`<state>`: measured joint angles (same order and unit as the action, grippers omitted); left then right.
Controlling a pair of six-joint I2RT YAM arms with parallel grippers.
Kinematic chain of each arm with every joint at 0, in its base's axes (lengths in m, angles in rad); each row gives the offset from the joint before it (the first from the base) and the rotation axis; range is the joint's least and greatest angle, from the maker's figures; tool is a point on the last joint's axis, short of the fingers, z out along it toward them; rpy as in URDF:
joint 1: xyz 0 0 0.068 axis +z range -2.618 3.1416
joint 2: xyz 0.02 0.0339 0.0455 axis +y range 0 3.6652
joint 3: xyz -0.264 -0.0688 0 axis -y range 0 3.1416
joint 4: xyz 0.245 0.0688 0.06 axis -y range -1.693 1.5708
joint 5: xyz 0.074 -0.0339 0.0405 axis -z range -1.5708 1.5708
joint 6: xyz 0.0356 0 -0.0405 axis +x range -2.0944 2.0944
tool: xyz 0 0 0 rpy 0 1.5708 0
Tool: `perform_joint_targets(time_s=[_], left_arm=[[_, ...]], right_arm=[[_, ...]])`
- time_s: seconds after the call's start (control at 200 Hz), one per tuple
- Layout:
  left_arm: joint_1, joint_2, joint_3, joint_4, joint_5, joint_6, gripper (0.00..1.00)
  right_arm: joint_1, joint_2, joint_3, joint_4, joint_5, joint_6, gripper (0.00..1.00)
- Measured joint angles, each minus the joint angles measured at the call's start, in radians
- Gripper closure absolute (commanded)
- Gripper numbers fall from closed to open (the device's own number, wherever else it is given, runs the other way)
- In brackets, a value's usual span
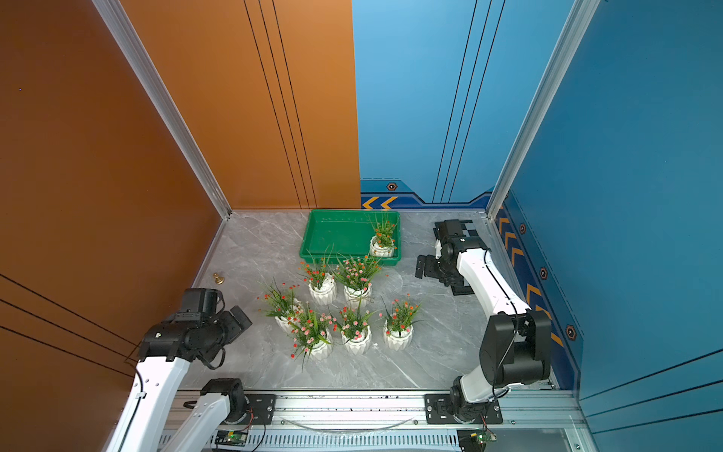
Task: Put the potted gypsophila into the storage box
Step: Pick up the baby's breath potted plant from the center of the board.
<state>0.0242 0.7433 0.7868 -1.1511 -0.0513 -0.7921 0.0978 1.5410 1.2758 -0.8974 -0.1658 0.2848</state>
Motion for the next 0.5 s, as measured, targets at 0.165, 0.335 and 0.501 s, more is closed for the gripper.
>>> perform_joint_targets(time_s=[0.165, 0.335, 0.501], left_arm=[[-0.047, 0.094, -0.010, 0.011, 0.008, -0.017, 0.00], [-0.087, 0.153, -0.014, 0.063, 0.026, -0.021, 0.02], [-0.127, 0.216, -0.014, 0.131, 0.053, -0.029, 0.02]], right_arm=[[0.000, 0.000, -0.010, 0.013, -0.013, 0.000, 0.00], [0.000, 0.000, -0.027, 0.027, -0.015, 0.000, 0.00], [0.000, 0.000, -0.032, 0.038, -0.015, 0.000, 0.00]])
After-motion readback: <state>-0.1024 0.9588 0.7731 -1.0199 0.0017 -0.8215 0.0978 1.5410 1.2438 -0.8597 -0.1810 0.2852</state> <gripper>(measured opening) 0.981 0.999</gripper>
